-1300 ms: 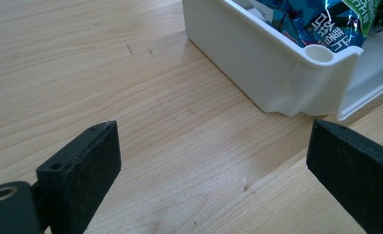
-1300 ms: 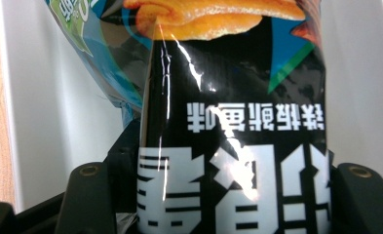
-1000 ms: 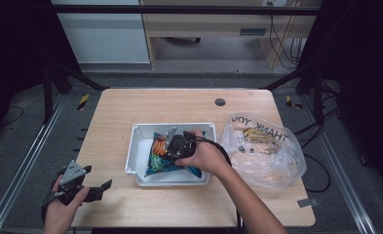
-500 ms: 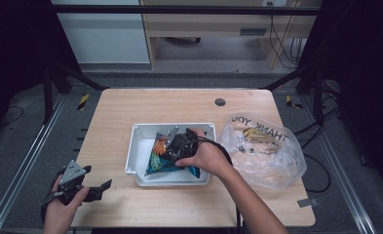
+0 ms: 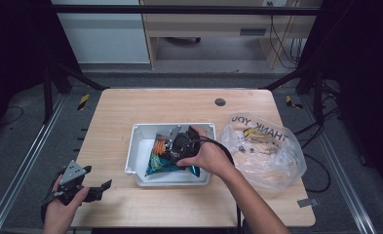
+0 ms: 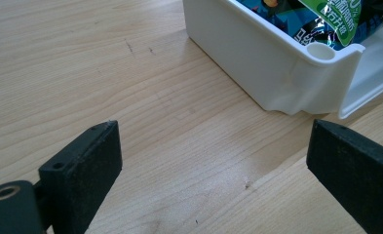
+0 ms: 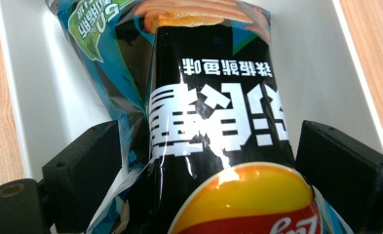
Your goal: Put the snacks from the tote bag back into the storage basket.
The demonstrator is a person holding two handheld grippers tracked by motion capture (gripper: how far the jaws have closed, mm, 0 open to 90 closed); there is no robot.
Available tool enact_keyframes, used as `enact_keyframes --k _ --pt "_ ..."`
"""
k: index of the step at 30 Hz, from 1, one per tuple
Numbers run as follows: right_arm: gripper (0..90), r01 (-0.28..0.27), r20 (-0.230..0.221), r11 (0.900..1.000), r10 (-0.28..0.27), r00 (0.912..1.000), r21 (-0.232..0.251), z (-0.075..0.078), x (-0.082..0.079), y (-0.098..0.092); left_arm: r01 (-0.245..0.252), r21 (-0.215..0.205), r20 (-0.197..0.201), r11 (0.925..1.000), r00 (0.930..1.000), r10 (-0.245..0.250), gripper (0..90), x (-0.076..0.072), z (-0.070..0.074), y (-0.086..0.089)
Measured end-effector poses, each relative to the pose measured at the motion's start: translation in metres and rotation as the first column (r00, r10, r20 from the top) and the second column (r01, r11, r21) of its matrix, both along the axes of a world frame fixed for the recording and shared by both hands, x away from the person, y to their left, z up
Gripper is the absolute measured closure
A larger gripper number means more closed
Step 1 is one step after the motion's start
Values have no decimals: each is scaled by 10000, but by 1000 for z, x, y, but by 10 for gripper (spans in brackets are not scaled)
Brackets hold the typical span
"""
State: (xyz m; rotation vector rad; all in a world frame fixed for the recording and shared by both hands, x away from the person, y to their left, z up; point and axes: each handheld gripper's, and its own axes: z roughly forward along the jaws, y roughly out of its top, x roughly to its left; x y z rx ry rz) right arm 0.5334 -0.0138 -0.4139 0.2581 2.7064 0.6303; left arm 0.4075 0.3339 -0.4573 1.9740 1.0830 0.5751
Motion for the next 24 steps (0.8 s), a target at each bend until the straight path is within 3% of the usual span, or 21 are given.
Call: enact_keyframes --k 14,24 --pt "72 329 291 9968 -351 9990 722 18 -1 -12 -45 -16 -87 10000 10000 44 55 2 -1 2" --pt "68 728 750 9789 -885 9933 1908 47 -17 -32 -324 -22 -26 9995 9995 324 53 3 -1 8"
